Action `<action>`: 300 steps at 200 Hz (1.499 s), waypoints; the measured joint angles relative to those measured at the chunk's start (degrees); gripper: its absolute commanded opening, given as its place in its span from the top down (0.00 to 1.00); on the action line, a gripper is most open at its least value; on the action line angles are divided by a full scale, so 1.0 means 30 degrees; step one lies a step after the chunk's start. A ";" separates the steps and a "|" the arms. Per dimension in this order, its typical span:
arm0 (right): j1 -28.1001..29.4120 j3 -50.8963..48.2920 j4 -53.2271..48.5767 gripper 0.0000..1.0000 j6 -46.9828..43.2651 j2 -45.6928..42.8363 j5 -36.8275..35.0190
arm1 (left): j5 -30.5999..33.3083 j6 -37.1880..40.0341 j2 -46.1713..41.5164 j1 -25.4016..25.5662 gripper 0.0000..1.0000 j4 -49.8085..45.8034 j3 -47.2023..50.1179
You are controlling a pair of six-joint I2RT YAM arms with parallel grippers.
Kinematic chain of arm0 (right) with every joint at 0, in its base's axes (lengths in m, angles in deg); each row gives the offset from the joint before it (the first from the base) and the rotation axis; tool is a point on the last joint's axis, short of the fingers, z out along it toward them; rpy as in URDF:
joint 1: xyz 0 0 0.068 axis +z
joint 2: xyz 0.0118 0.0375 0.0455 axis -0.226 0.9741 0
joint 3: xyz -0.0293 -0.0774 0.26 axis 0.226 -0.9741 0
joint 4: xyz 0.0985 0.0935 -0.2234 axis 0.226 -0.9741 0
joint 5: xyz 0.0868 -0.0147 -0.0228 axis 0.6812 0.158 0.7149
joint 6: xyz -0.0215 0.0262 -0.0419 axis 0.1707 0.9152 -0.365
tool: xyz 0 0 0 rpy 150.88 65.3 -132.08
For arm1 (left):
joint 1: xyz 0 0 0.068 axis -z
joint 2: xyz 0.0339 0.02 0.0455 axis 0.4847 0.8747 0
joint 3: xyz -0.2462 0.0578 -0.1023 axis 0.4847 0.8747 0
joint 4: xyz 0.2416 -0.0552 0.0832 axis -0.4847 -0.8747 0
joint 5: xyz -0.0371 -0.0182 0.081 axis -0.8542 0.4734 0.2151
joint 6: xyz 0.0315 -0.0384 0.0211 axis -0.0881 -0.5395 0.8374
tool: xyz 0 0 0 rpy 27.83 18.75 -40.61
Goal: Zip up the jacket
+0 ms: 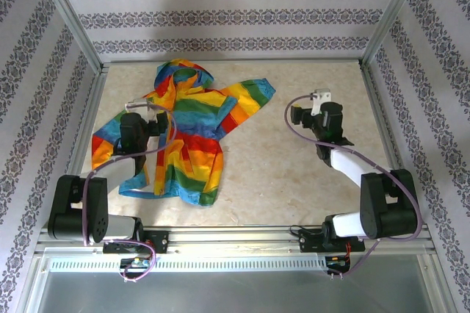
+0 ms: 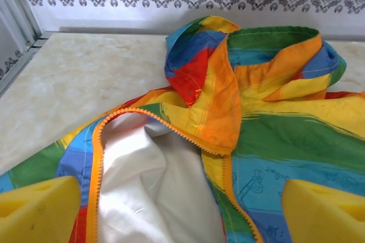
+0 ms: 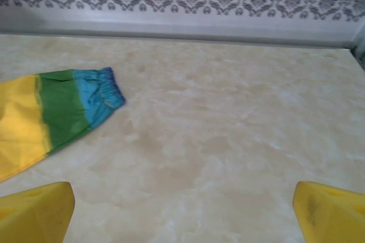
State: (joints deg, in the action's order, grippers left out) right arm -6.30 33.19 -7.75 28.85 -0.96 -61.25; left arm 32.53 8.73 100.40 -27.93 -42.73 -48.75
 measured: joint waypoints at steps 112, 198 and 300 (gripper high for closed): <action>0.7082 1.0477 -0.9493 0.40 0.4371 0.8816 0.1996 | 0.0000 -1.0207 0.5056 0.0036 0.33 -1.1249 -0.5544; 0.9938 1.9110 -1.3486 0.72 0.5202 1.6604 0.4612 | -0.0095 -1.2247 0.8204 0.0291 0.38 -1.2495 -0.8225; 0.8896 1.7172 -1.3457 0.91 0.6127 1.5686 0.5027 | -0.1093 -1.2225 1.1504 0.3745 0.46 -1.1912 -1.2167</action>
State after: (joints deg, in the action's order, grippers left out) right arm 20.39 84.70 -48.12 47.23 46.10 -46.17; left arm 29.25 -27.95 134.91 -16.70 -78.46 -85.25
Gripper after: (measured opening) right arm 0.097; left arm 0.545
